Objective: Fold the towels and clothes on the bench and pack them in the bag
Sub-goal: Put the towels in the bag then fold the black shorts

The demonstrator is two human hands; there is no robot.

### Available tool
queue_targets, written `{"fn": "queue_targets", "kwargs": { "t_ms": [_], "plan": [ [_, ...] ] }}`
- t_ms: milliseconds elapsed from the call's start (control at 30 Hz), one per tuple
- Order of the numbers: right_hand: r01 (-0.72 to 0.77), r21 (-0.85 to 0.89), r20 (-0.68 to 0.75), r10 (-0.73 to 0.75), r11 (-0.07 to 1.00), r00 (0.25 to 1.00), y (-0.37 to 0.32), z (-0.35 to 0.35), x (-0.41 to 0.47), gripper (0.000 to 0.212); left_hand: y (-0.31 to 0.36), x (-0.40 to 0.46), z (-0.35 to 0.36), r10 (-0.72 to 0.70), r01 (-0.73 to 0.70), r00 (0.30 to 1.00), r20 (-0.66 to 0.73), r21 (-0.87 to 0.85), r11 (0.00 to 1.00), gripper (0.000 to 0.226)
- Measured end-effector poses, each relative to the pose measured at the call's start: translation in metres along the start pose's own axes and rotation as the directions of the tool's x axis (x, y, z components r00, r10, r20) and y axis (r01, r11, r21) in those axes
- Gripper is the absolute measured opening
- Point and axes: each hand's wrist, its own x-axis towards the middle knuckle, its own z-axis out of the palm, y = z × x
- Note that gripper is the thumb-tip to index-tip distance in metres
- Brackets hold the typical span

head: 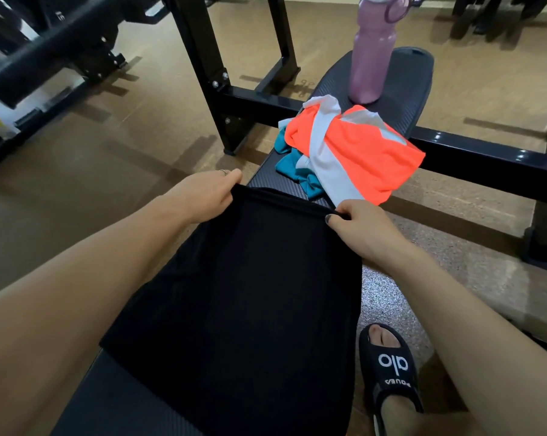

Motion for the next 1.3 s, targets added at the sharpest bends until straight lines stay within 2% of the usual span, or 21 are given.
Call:
{"fn": "queue_targets", "kwargs": {
  "t_ms": [67, 133, 233, 300, 367, 433, 533, 600, 667, 700, 767, 867, 967, 1033, 1100, 1167, 1300],
  "plan": [
    [0.03, -0.065, -0.073, -0.035, 0.997, 0.997, 0.002, 0.003, 0.0, 0.023, -0.005, 0.003, 0.0, 0.033, -0.032, 0.996, -0.089, 0.021, 0.999, 0.004],
    [0.043, -0.196, -0.158, -0.074, 0.98, 0.985, 0.004, 0.008, 0.001, 0.022, -0.004, 0.008, 0.003, 0.007, -0.002, 0.99, -0.139, 0.033, 0.999, 0.01],
    [0.053, -0.422, -0.232, -0.164, 0.905, 0.959, 0.007, 0.016, 0.003, 0.014, 0.01, 0.011, 0.012, -0.163, 0.161, 0.983, -0.087, -0.028, 0.987, 0.035],
    [0.054, -0.523, -0.259, -0.219, 0.851, 0.941, 0.002, 0.022, 0.003, 0.011, 0.02, 0.004, 0.017, -0.303, 0.289, 0.95, -0.071, -0.159, 0.944, 0.053],
    [0.072, -0.555, -0.283, -0.27, 0.829, 0.92, -0.01, 0.029, 0.004, 0.015, 0.027, -0.017, 0.018, -0.414, 0.363, 0.902, -0.125, -0.301, 0.882, 0.058],
    [0.128, -0.553, -0.297, -0.339, 0.823, 0.893, -0.023, 0.035, 0.008, 0.018, 0.036, -0.054, 0.024, -0.52, 0.414, 0.835, -0.182, -0.415, 0.81, 0.057],
    [0.26, -0.466, -0.118, -0.351, 0.845, 0.929, -0.037, 0.045, 0.016, 0.034, 0.06, -0.128, 0.045, -0.695, 0.55, 0.705, -0.145, -0.507, 0.664, 0.054],
    [0.267, -0.408, -0.022, -0.301, 0.873, 0.953, -0.041, 0.052, 0.021, 0.051, 0.079, -0.177, 0.065, -0.83, 0.706, 0.558, -0.018, -0.514, 0.487, 0.059],
    [0.227, -0.438, -0.003, -0.254, 0.87, 0.967, -0.046, 0.058, 0.025, 0.061, 0.101, -0.215, 0.08, -0.912, 0.789, 0.38, 0.152, -0.567, 0.234, 0.067],
    [0.204, -0.449, -0.012, -0.234, 0.87, 0.972, -0.049, 0.06, 0.026, 0.064, 0.113, -0.229, 0.084, -0.92, 0.788, 0.316, 0.232, -0.605, 0.119, 0.071],
    [0.163, -0.426, -0.024, -0.192, 0.89, 0.981, -0.057, 0.061, 0.029, 0.066, 0.133, -0.248, 0.086, -0.905, 0.711, 0.268, 0.329, -0.702, -0.044, 0.078],
    [0.111, -0.373, 0.008, -0.117, 0.921, 0.993, -0.065, 0.06, 0.031, 0.054, 0.155, -0.255, 0.08, -0.852, 0.505, 0.255, 0.457, -0.815, -0.286, 0.077],
    [0.071, -0.254, 0.117, -0.042, 0.965, 0.992, -0.068, 0.056, 0.029, 0.044, 0.17, -0.252, 0.076, -0.785, 0.412, 0.259, 0.563, -0.799, -0.438, 0.074],
    [0.043, -0.142, 0.175, -0.017, 0.989, 0.984, -0.067, 0.051, 0.028, 0.036, 0.175, -0.251, 0.077, -0.733, 0.291, 0.251, 0.632, -0.771, -0.566, 0.073],
    [0.021, -0.058, 0.219, -0.008, 0.998, 0.976, -0.065, 0.044, 0.025, 0.031, 0.176, -0.252, 0.076, -0.665, 0.152, 0.266, 0.698, -0.712, -0.686, 0.085],
    [0.019, -0.01, 0.239, -0.016, 1.0, 0.971, -0.064, 0.038, 0.021, 0.031, 0.174, -0.259, 0.075, -0.629, 0.07, 0.304, 0.715, -0.676, -0.734, 0.088],
    [-0.014, 0.092, 0.213, -0.006, 0.996, 0.977, -0.065, 0.025, 0.01, 0.041, 0.168, -0.276, 0.059, -0.655, -0.01, 0.367, 0.661, -0.701, -0.713, 0.028]
  ]
}}
